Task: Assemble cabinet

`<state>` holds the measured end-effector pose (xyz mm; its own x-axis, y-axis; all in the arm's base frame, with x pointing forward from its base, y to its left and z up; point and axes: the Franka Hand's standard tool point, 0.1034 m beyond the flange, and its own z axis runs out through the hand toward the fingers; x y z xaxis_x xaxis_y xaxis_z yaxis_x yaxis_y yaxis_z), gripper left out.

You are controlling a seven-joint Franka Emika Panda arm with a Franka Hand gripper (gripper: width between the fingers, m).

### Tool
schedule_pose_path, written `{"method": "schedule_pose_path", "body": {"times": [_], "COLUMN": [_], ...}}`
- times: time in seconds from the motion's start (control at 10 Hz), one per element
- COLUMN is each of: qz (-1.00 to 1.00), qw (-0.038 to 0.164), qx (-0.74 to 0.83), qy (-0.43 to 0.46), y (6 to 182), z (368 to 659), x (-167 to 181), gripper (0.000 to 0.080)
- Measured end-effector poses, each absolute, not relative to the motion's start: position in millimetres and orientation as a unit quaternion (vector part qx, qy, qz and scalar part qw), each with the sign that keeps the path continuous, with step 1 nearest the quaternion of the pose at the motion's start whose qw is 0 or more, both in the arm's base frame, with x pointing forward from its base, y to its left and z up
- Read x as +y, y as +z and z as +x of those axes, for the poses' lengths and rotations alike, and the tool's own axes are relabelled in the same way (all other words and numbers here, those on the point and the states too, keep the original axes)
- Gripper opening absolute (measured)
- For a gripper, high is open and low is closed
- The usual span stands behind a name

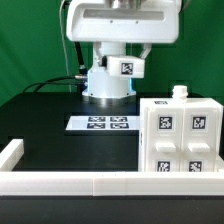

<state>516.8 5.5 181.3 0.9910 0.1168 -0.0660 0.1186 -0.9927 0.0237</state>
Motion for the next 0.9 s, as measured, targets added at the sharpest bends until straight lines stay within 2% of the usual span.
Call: {"method": "schedule_pose_path", "body": {"times": [0.1, 0.5, 0.9], "qz": [0.997, 0.993, 0.993], "qw": [0.007, 0.010, 0.010], "qx": [0.068, 0.119, 0.119], "qy": [-0.031, -0.013, -0.013], "y": [187.0, 207.0, 202.1], "z": [535.7, 589.4, 587.5], "x": [11.4, 25.2, 25.8], "gripper": [0.0561, 0.0561, 0.0561]}}
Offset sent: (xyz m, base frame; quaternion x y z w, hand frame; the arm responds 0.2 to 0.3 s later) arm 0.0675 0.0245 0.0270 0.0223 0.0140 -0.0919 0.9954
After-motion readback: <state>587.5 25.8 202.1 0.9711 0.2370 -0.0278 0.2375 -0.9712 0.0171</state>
